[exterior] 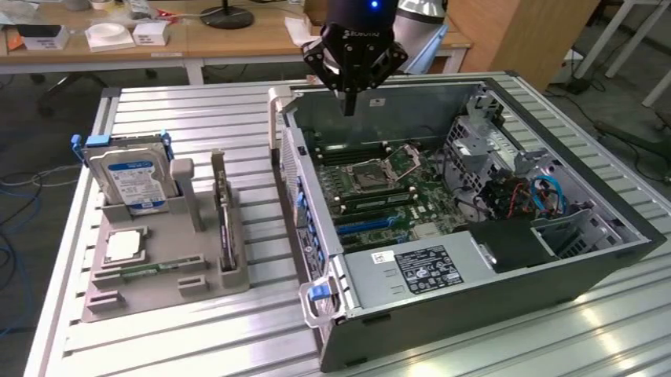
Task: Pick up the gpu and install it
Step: 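Reach for the gpu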
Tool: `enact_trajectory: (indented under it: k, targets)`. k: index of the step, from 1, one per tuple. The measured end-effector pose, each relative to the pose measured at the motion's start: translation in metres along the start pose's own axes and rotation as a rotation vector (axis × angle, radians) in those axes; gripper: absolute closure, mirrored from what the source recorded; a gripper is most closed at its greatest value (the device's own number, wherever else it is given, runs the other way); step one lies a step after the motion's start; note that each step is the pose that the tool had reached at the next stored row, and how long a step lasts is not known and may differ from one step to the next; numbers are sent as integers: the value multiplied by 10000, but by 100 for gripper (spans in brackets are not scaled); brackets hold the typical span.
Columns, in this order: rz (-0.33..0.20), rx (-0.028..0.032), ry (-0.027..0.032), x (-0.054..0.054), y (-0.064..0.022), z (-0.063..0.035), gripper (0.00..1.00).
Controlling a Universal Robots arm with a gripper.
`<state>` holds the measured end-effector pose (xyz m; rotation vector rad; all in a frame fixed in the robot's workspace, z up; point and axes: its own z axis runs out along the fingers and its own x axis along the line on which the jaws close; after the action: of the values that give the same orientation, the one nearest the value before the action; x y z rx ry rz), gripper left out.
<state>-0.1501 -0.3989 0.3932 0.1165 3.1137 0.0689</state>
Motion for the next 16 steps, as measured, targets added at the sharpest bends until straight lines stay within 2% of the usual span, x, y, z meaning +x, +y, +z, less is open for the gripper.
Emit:
enact_trajectory:
  k: [16]
  targets:
    - [0, 0, 0, 190, -14, -4, 90]
